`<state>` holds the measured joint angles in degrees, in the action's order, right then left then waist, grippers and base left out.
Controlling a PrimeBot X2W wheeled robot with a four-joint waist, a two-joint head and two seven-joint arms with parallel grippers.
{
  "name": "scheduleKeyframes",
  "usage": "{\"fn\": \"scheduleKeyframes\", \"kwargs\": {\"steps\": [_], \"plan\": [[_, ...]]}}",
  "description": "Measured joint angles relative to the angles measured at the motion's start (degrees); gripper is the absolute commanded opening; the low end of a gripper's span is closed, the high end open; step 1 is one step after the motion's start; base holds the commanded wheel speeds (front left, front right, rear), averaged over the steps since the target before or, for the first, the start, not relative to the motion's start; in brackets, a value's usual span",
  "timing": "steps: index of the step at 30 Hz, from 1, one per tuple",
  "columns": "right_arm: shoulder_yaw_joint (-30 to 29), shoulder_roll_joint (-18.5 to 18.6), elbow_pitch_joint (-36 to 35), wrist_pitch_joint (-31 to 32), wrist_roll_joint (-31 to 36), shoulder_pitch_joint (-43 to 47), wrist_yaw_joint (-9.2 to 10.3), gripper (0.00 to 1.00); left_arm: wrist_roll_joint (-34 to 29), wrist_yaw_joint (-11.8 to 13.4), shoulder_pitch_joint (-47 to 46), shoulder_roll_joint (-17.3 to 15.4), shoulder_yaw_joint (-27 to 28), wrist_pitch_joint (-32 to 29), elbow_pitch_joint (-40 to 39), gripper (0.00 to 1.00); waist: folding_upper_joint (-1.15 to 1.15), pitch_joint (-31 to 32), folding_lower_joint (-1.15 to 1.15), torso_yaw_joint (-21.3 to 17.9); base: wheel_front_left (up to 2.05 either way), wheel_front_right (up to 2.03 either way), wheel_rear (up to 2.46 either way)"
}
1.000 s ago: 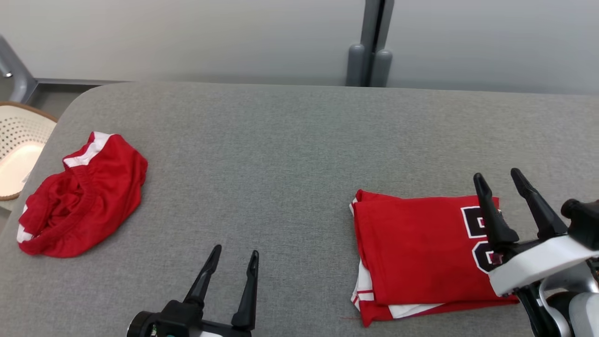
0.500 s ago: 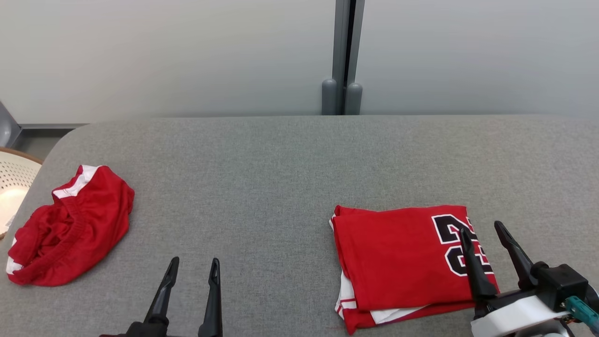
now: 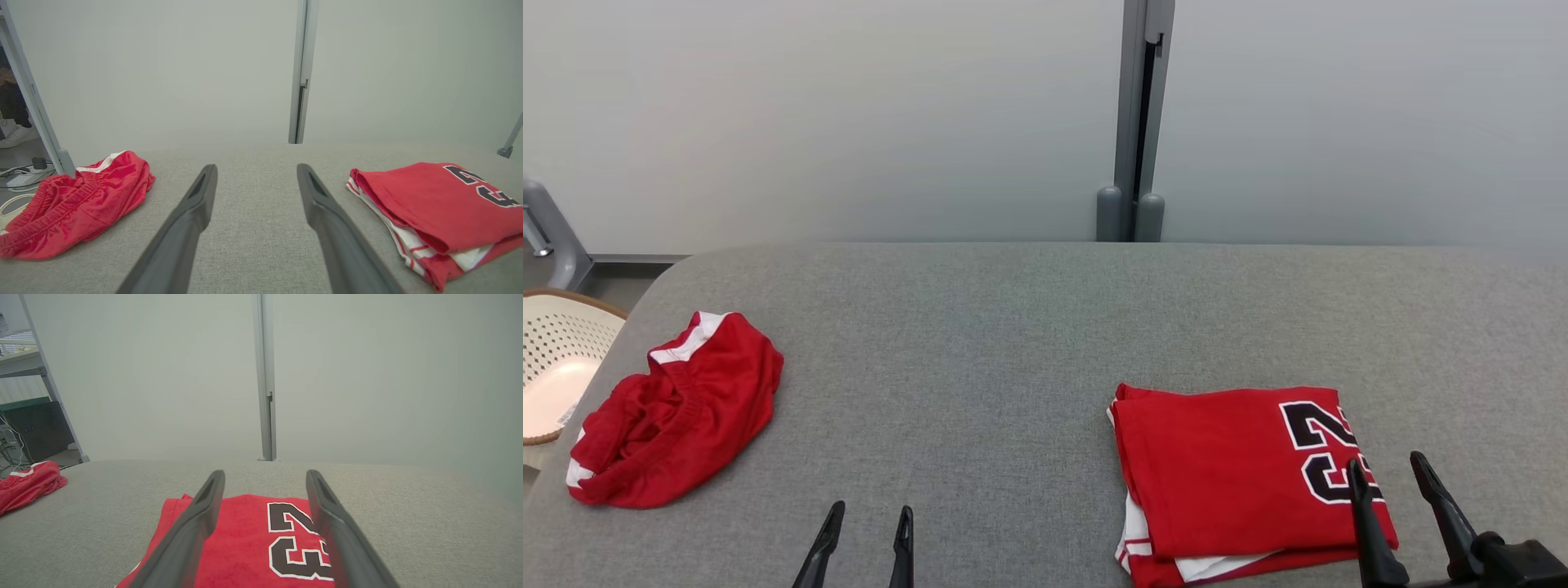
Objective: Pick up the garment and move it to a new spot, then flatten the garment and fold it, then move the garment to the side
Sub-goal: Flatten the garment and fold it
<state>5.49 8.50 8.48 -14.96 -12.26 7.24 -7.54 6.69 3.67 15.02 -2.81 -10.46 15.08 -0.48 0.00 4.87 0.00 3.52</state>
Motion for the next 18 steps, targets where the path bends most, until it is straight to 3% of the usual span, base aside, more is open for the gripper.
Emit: {"fn": "scheduleKeyframes", "kwargs": {"steps": [18], "plan": [[-0.15, -1.91, 0.10, 0.00, 1.22, 2.14, 0.00, 1.00, -0.55, -0.32, 0.85, 0.00, 0.27, 0.00, 2.92, 1.00, 0.00, 2.31, 0.00, -0.35, 0.00, 0.00, 0.00]]}}
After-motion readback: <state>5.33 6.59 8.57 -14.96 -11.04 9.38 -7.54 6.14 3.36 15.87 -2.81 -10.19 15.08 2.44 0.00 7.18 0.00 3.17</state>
